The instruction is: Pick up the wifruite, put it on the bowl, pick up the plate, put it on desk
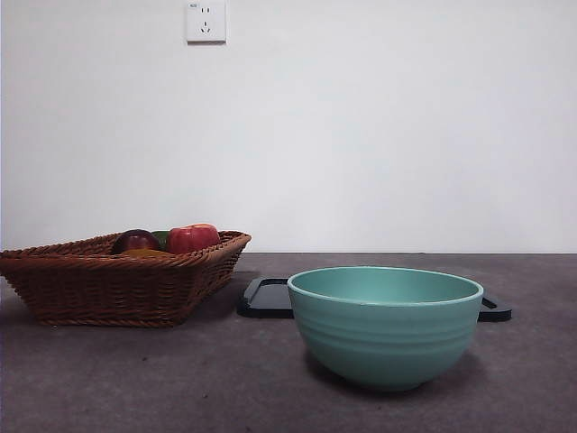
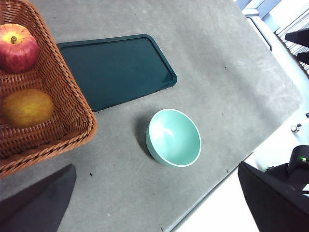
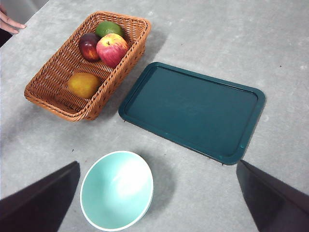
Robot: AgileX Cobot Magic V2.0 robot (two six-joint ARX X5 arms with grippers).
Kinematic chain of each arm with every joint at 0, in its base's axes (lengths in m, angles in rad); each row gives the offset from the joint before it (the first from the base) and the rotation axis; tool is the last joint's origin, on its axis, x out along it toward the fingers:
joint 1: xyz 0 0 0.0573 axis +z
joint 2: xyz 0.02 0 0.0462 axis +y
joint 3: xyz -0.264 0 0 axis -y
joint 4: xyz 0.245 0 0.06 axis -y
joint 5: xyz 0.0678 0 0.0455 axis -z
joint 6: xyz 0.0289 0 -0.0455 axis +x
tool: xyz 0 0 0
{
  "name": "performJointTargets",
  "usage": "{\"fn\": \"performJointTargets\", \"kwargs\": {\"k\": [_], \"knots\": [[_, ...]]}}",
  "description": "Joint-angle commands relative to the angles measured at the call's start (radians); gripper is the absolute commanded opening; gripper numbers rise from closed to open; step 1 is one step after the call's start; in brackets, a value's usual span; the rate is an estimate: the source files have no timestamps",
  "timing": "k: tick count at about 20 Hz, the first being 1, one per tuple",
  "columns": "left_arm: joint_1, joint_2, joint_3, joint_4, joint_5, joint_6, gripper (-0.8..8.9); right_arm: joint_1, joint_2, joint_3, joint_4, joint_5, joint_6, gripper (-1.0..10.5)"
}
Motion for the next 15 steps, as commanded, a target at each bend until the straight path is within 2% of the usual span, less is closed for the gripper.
{"fn": "performJointTargets", "kwargs": {"k": [1,5,10,15], "knots": [[-0.003,0.016,0.015,0.011,0.004,-0.003,6.56,0.003,0.006,0.017,0.012,0.001,-0.004,5.3],[-0.003,0.114,0.015,0.010,-0.020,-0.064,6.55,0.003,0.006,0.017,0.011,0.000,-0.004,5.3],[-0.003,0.333,0.015,0.026,-0.214,-0.085,6.56,0.003,0.005,0.017,0.010,0.000,-0.003,5.3],[-0.003,0.568,0.055,0.118,-0.249,-0.122,6.56,0.003,0.005,0.017,0.010,0.000,-0.003,5.3]]}}
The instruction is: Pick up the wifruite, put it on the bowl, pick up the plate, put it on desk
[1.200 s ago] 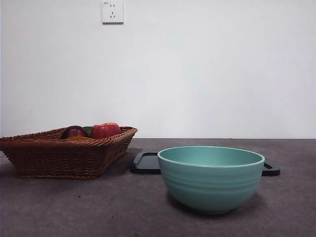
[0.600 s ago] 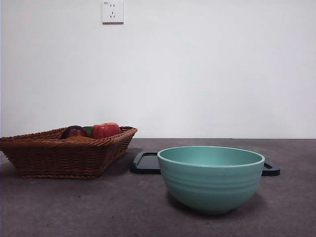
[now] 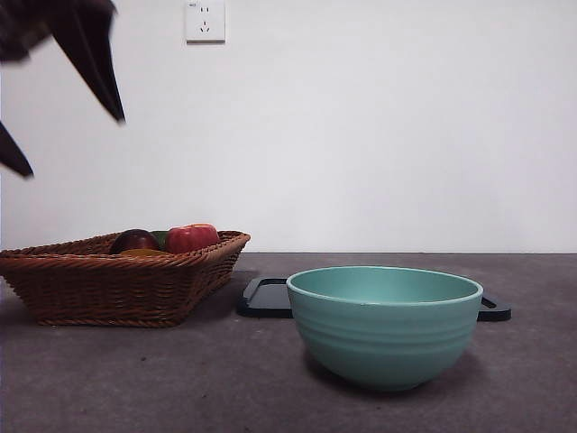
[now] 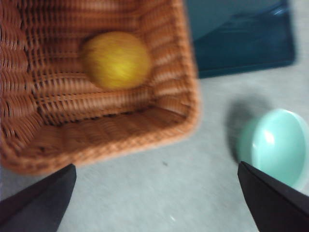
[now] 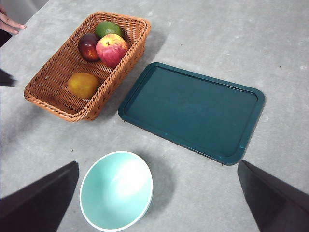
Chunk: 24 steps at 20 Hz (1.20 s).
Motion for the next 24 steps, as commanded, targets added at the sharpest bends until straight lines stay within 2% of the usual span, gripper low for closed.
{"fn": "performJointTargets", "kwargs": {"k": [1,5,11,13,19,22,24], "knots": [[-0.003,0.101,0.066,0.027,-0.019,-0.029,6.56,0.003,0.005,0.017,0.010,0.000,-0.003,5.3],[-0.003,0.269,0.210,0.048,-0.108,-0.045,6.56,0.004,0.005,0.017,0.010,-0.024,-0.003,5.3],[-0.017,0.494,0.354,0.047,-0.120,-0.068,6.70,0.004,0.005,0.017,0.009,-0.027,-0.003,5.3],[-0.018,0.556,0.377,0.046,-0.127,-0.071,7.75,0.004,0.005,0.017,0.009,-0.034,-0.003,5.3],[-0.095,0.650,0.378,0.033,-0.126,-0.070,7.68,0.004,0.005,0.017,0.009,-0.052,-0.003,5.3],[-0.113,0.672,0.378,0.036,-0.128,-0.070,6.01,0.004,0.005,0.017,0.008,-0.053,-0.003,5.3],[-0.113,0.672,0.378,0.017,-0.130,-0.063,4.05,0.004,0.005,0.017,0.008,-0.052,-0.003,5.3]]}}
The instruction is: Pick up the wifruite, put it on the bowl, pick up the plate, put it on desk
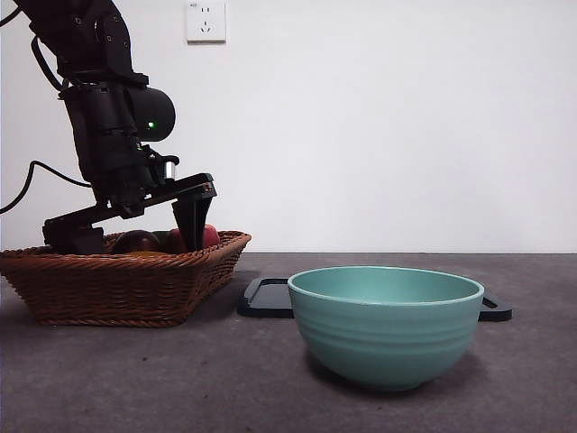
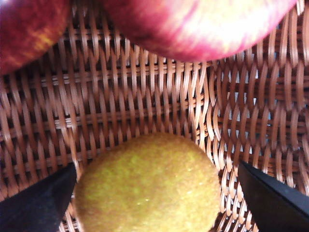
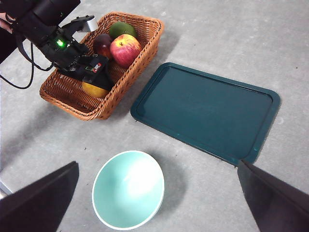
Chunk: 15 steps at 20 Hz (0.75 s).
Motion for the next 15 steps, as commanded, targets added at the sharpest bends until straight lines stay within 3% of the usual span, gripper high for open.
{"fn": "performJointTargets", "kwargs": {"k": [1,2,5,10,13,15], "knots": [[-0.007,0.042,0.017,-0.029,0.016,0.013,3.22,0.004,0.005,0.017,0.009,-0.004,-0.003,5.3],[-0.007,0.042,0.017,-0.037,0.016,0.019,2.78,0.004,0.005,0.017,0.009,-0.004,-0.003,5.3],[-0.006,0.040,0.025,-0.068,0.016,0.040,2.77,0.004,0.005,0.017,0.008,-0.004,-0.003,5.3],[-0.019,0.000,0.171,-0.247,0.017,0.080,2.78,0.004,0.005,0.017,0.010,-0.003,-0.003,5.3],[-0.084,-0.123,0.183,-0.302,0.017,0.086,2.78,0.004,0.005,0.017,0.009,-0.003,-0.003,5.3],[-0.185,-0.221,0.183,-0.309,0.017,0.087,2.78,0.004,-0.009,0.017,0.008,0.009,-0.003,5.3]]}}
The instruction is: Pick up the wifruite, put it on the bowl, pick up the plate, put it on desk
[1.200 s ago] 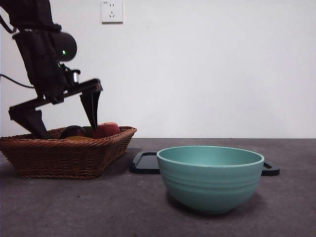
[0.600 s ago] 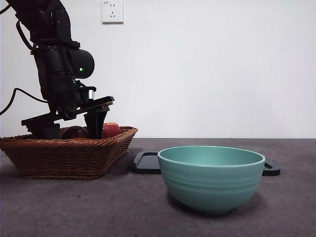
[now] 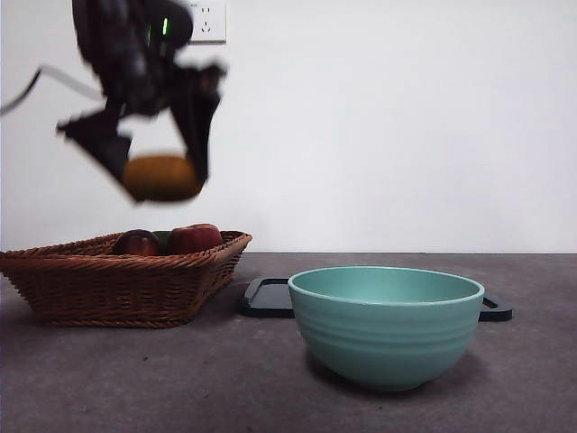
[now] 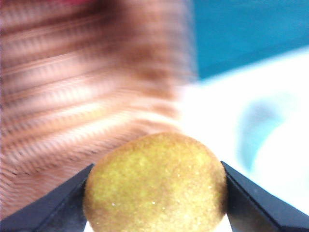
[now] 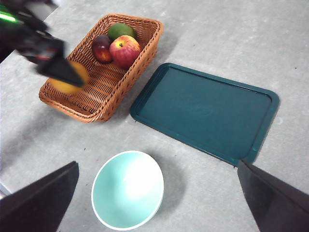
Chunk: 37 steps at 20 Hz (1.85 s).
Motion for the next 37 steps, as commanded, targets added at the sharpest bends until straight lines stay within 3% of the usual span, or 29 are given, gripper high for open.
{"fn": "performJointTargets", "kwargs": {"k": [1,6,10,18,35,37], "knots": [[-0.106,-0.056,0.031,-0.002,0.003,0.020,2.78,0.004,-0.013,0.017,0.005,0.006,0.004,5.3],[-0.412,-0.042,0.027,0.031,0.003,0.010,2.78,0.004,-0.086,0.017,-0.076,0.006,0.031,5.3],[-0.537,0.058,0.027,0.093,0.001,0.009,2.77,0.004,-0.137,0.017,-0.119,0.010,0.055,5.3],[-0.554,0.233,0.027,0.182,-0.140,0.015,2.77,0.004,-0.181,0.017,-0.142,0.002,0.076,5.3],[-0.544,0.294,0.028,0.217,-0.148,0.050,2.82,0.004,-0.181,0.017,-0.156,-0.001,0.075,5.3],[-0.544,0.294,0.028,0.217,-0.148,0.051,3.50,0.004,-0.181,0.017,-0.156,-0.001,0.075,5.3]]}}
